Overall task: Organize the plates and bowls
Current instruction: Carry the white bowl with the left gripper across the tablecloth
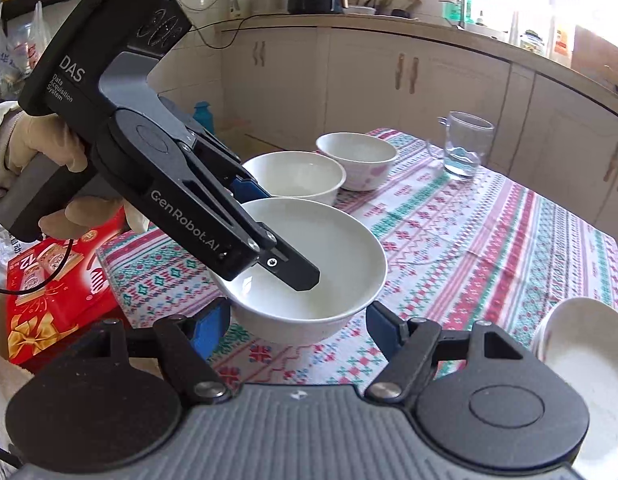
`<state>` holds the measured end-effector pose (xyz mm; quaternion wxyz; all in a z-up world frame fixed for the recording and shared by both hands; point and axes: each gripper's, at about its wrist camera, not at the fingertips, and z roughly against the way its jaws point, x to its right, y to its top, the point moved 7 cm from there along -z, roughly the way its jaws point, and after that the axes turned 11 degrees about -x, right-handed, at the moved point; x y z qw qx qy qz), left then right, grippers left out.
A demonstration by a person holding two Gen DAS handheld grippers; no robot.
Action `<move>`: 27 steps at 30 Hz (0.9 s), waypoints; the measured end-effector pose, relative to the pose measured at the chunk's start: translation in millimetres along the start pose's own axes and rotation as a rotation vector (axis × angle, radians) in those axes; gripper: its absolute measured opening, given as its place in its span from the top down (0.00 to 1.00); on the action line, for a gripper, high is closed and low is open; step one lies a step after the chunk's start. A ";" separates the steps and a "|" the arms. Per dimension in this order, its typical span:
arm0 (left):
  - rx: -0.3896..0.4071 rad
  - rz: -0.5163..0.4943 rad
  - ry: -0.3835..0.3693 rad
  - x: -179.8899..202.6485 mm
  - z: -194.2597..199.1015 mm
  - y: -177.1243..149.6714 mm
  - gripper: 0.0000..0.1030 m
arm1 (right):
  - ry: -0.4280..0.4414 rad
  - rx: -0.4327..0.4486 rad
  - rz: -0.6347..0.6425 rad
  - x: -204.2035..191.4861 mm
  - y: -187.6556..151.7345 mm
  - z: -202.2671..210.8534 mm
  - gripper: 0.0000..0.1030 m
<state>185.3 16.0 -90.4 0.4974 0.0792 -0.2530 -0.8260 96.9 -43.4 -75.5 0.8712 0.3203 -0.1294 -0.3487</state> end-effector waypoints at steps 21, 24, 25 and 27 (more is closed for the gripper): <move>-0.005 -0.049 -0.026 7.3 -31.7 18.2 0.43 | -0.050 -0.019 -0.072 30.0 -13.2 -5.5 0.23; -0.003 -0.040 -0.029 4.9 -33.3 15.6 0.43 | -0.047 -0.022 -0.073 28.0 -12.9 -8.7 0.23; -0.001 -0.037 -0.029 4.5 -33.5 15.0 0.43 | -0.048 -0.020 -0.071 27.3 -12.7 -9.0 0.23; 0.005 -0.034 -0.033 3.8 -33.5 14.6 0.43 | -0.044 -0.023 -0.072 25.9 -12.5 -10.0 0.23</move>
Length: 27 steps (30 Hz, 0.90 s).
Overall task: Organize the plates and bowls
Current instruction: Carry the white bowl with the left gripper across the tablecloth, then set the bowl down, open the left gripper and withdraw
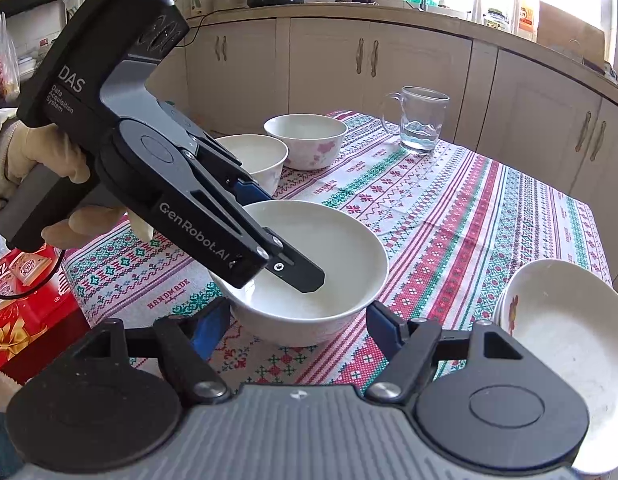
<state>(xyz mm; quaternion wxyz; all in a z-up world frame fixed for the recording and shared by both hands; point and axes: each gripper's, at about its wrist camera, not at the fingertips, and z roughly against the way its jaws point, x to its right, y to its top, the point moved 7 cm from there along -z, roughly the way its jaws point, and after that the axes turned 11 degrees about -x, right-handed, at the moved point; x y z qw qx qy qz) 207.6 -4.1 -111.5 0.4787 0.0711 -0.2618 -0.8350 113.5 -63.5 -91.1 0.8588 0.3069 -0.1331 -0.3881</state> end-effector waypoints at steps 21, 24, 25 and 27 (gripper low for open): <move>0.142 0.026 0.115 -13.1 58.1 -25.6 0.15 | 0.101 -0.029 -0.019 -5.6 10.2 18.7 0.00; 0.153 0.038 0.152 -19.9 66.0 -33.6 0.14 | 0.051 0.026 -0.017 -2.7 18.7 26.0 0.00; 0.156 0.044 0.162 -22.8 68.1 -36.8 0.14 | 0.037 0.045 -0.008 -2.0 22.0 28.3 0.00; 0.155 0.054 0.179 -28.2 70.7 -43.5 0.14 | -0.003 0.046 0.013 -0.2 28.5 29.8 0.00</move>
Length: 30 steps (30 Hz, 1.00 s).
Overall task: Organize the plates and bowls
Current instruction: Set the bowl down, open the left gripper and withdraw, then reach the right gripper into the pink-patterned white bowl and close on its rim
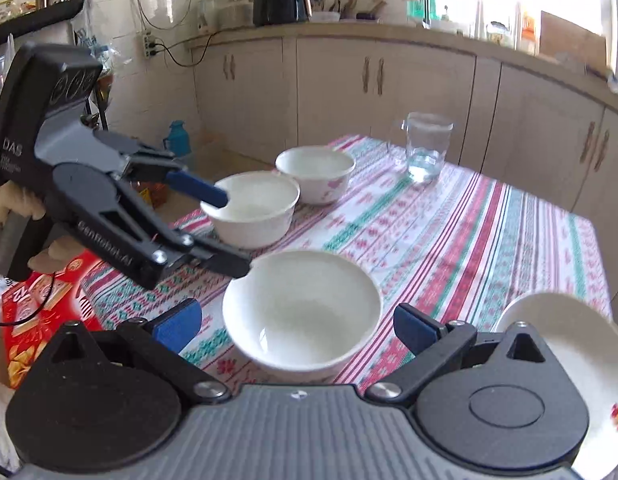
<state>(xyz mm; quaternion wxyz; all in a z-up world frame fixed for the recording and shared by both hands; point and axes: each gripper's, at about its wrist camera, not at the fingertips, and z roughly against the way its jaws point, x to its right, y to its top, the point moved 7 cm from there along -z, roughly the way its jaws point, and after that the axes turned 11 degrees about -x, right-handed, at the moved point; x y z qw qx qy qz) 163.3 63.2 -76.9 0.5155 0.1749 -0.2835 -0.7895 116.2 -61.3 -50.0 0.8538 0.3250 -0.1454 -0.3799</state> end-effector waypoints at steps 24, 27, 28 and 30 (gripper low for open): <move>0.076 0.098 0.227 -59.6 -4.4 -32.3 0.13 | 0.095 -0.190 0.037 -12.6 104.2 -65.3 0.00; 0.069 0.095 0.236 -65.3 -13.1 -31.6 0.13 | 0.092 -0.200 0.062 -15.7 115.0 -79.9 0.00; 0.066 0.092 0.238 -66.7 -15.7 -31.8 0.13 | 0.103 -0.208 0.069 -17.3 117.6 -84.9 0.00; 0.058 0.085 0.237 -69.0 -21.5 -32.8 0.13 | 0.129 -0.231 0.068 -19.7 122.3 -95.9 0.00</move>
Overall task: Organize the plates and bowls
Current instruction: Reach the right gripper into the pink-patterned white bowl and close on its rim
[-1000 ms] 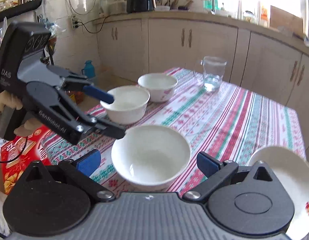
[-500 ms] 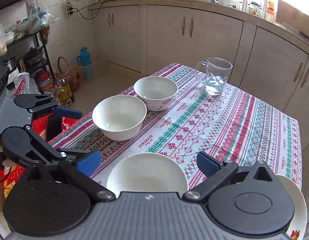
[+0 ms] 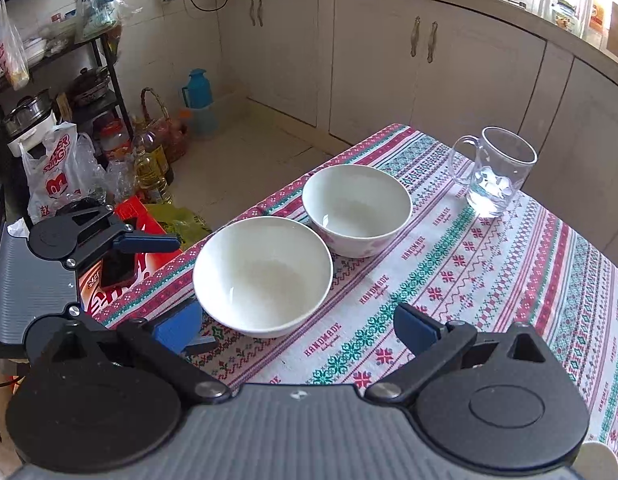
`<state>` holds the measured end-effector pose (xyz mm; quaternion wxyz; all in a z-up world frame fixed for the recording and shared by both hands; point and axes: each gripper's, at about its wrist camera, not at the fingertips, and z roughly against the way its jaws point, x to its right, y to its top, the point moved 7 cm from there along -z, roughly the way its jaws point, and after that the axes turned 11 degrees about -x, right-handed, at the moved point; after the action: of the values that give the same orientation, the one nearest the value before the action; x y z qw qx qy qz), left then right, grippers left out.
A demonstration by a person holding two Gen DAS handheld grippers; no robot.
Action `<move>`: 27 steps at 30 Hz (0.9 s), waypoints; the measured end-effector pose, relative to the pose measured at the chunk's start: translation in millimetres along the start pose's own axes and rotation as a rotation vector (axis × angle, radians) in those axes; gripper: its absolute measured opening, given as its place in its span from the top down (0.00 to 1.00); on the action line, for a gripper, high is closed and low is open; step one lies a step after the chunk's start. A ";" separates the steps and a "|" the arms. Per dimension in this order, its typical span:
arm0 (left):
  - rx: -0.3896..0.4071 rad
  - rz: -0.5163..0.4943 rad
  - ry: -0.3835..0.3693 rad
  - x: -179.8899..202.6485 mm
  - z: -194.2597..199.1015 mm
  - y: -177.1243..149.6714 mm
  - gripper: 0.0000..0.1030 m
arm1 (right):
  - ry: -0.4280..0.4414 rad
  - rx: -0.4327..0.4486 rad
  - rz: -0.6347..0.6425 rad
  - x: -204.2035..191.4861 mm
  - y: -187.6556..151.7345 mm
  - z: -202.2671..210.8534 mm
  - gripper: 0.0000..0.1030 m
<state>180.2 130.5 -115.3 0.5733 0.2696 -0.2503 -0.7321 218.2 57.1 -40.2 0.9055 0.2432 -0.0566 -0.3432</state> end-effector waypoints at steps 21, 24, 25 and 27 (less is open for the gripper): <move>0.007 -0.096 -0.043 4.3 -29.1 4.3 0.13 | 0.133 -0.113 0.062 0.0 39.2 -71.7 0.11; 0.013 -0.105 -0.046 4.5 -29.3 4.5 0.13 | 0.143 -0.118 0.073 -1.5 39.8 -74.3 0.14; 0.016 -0.110 -0.046 4.7 -29.1 4.6 0.14 | 0.143 -0.118 0.076 -1.9 39.8 -74.7 0.14; 0.020 -0.119 -0.045 5.0 -29.0 5.0 0.14 | 0.149 -0.118 0.077 -1.3 39.8 -75.4 0.15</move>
<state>202.5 122.9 -133.7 0.5201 0.2734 -0.2540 -0.7682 261.2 113.9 -87.1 0.9324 0.2119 0.0221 -0.2919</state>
